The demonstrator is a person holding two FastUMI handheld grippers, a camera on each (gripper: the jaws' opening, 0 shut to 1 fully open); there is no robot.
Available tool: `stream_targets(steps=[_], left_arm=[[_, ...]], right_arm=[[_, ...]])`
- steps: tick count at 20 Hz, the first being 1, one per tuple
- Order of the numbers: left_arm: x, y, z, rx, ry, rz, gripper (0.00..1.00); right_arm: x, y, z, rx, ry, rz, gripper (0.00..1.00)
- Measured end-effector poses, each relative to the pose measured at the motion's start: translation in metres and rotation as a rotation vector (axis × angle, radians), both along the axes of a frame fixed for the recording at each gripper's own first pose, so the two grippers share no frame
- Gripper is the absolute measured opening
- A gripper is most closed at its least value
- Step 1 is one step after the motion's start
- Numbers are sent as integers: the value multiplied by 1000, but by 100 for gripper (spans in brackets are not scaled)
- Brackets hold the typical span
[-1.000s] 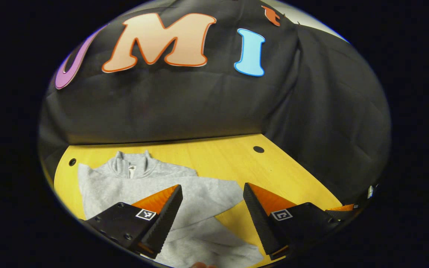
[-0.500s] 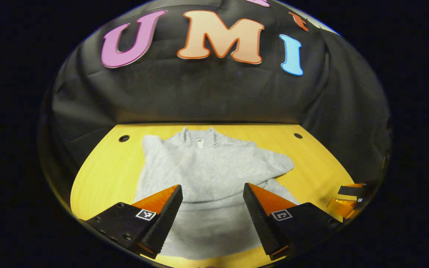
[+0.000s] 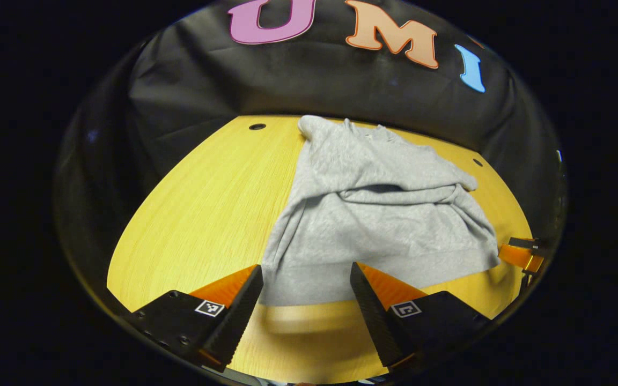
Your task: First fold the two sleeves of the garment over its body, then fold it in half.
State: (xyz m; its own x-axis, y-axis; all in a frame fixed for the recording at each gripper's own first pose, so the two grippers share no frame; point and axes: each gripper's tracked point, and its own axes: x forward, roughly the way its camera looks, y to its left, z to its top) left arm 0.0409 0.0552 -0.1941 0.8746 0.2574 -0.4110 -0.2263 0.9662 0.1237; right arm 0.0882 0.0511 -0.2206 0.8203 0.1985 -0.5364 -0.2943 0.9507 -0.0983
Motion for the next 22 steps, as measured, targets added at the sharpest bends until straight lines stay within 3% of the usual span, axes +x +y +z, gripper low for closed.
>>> stream_targets(steps=[1, 2, 3, 4, 9, 10, 12, 13, 14, 15, 16, 17, 19, 22], left_arm=[[0, 4, -7, 2, 9, 10, 95], [0, 6, -12, -3, 16, 15, 96], [-5, 8, -16, -15, 27, 17, 96], [-5, 8, -18, -18, 34, 19, 96], [1, 10, -27, -3, 65, 19, 97], [1, 10, -30, -5, 72, 13, 96], [0, 8, -29, -25, 66, 17, 96], [1, 9, -30, -19, 62, 15, 96], [1, 9, -30, -13, 64, 11, 96], [2, 8, -30, -11, 65, 2, 96], [3, 7, -29, -8, 60, -6, 92], [5, 5, -31, -6, 62, -13, 88], [7, -1, -31, -4, 56, -32, 76], [10, -11, -31, -1, 61, -77, 45]], right_arm=[[1, 0, -3, -6, 5, -4, 97], [2, 1, -7, -10, 12, -8, 92], [3, 3, -12, -13, 20, -12, 97], [4, 5, -15, -15, 25, -13, 93], [4, 10, -30, -26, 57, -32, 95], [5, 10, -30, -29, 53, -37, 89], [8, 7, -33, -47, 46, -43, 88], [8, 4, -32, -59, 40, -43, 94], [10, 3, -32, -65, 36, -50, 87], [9, 2, -33, -61, 32, -58, 86], [10, 1, -32, -60, 27, -66, 79], [11, 0, -32, -59, 19, -67, 80], [9, 4, -33, -40, 21, -61, 72], [6, 12, -37, -3, 39, -58, 41]])
